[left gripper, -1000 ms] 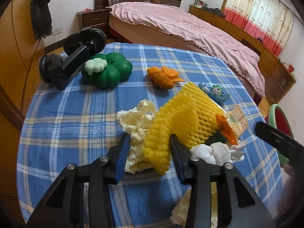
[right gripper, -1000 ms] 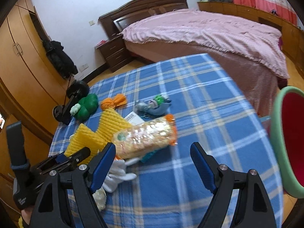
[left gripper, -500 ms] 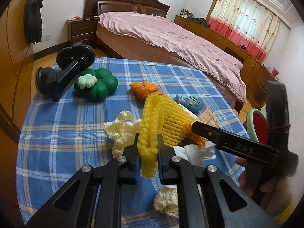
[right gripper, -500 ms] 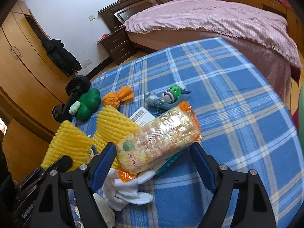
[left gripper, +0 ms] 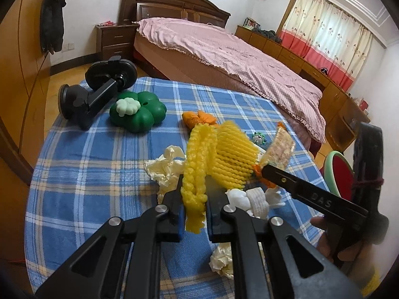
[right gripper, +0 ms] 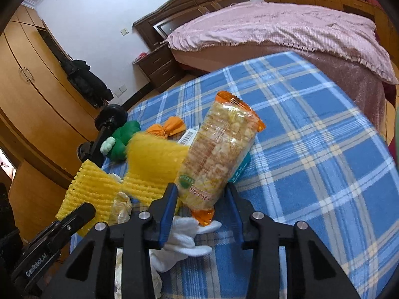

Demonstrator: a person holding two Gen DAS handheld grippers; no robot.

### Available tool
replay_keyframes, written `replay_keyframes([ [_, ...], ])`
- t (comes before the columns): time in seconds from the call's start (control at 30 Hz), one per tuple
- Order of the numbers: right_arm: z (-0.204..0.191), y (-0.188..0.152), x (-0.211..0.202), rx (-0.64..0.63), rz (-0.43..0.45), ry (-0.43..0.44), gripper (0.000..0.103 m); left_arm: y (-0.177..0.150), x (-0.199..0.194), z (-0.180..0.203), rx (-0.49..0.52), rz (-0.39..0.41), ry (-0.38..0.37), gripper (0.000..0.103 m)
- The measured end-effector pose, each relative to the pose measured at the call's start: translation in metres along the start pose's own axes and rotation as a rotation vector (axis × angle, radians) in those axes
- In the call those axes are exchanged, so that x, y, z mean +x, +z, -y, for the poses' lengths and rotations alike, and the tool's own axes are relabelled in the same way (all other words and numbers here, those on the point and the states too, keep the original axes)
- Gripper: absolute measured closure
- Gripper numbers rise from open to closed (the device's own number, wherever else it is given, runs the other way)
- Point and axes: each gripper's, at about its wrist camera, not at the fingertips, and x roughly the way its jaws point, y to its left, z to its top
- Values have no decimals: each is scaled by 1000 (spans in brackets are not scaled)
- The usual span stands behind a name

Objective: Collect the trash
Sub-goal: 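Grasp yellow foam net with left tool while right tool grasps packaged bread, then lift foam net and bread bag and carry both over the red bucket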

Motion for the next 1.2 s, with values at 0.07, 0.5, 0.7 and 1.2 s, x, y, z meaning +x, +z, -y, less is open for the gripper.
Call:
replay_keyframes([
  [0.07, -2, -1, -10, -13, 22, -5, 61, 0, -3, 1, -1, 6, -4, 91],
  [0.5, -18, -14, -83, -112, 171, -35, 61, 3, -37, 16, 35, 90, -32, 91],
  [0.7, -16, -20, -114, -111, 233, -48, 61, 3, -55, 23, 50, 126, -49, 91],
  [1.2, -11, -41, -189, -105, 373, -105, 61, -4, -97, 69, 149, 209, -113, 91],
])
